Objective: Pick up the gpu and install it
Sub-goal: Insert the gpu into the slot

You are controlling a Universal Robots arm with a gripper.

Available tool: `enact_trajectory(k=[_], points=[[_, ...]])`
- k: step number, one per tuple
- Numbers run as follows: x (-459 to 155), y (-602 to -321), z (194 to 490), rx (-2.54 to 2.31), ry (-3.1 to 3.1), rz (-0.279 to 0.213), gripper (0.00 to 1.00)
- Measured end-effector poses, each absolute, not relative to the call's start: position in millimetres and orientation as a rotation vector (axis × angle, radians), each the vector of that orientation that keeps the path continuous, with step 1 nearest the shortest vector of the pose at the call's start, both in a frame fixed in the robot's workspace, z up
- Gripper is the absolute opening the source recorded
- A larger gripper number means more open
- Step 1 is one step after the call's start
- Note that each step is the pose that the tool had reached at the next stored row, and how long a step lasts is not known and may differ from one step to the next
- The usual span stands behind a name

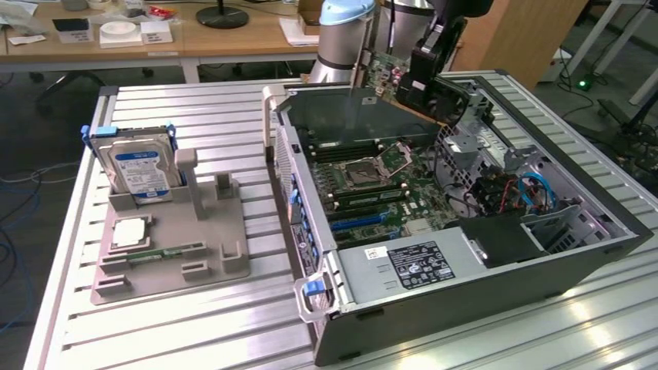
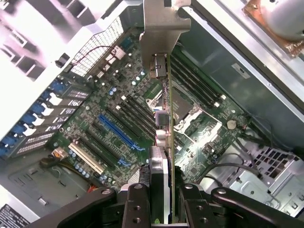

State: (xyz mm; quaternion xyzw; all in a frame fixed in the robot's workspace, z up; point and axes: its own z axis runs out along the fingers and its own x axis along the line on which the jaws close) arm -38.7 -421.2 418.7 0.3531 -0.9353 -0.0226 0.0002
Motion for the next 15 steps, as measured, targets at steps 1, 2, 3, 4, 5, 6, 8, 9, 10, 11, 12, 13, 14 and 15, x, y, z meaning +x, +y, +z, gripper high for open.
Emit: enact_trajectory(k=[1, 2, 3, 4, 5, 6, 8, 9, 10, 11, 12, 13, 14, 15], points=[[-38.7, -421.2, 418.7, 1.125, -2.932, -0.071, 0.28], [-38.7, -421.2, 418.7, 1.141, -2.925, -0.071, 0.28], [-38.7, -421.2, 418.8, 1.155, -2.920, -0.071, 0.28], [-38.7, -421.2, 418.7, 1.171, -2.913, -0.071, 0.28], [-38.7, -421.2, 418.7, 1.187, -2.906, -0.071, 0.28], [-38.7, -421.2, 418.7, 1.202, -2.900, -0.071, 0.28], [-38.7, -421.2, 418.8, 1.231, -2.887, -0.071, 0.28], [-38.7, -421.2, 418.7, 1.245, -2.881, -0.071, 0.28], [-38.7, -421.3, 418.7, 1.260, -2.874, -0.071, 0.28], [-38.7, -421.3, 418.7, 1.274, -2.868, -0.071, 0.28], [-38.7, -421.3, 418.7, 1.287, -2.861, -0.071, 0.28], [-38.7, -421.3, 418.7, 1.302, -2.855, -0.071, 0.28], [-38.7, -421.3, 418.7, 1.318, -2.847, -0.071, 0.28], [-38.7, -421.3, 418.7, 1.336, -2.838, -0.071, 0.28]])
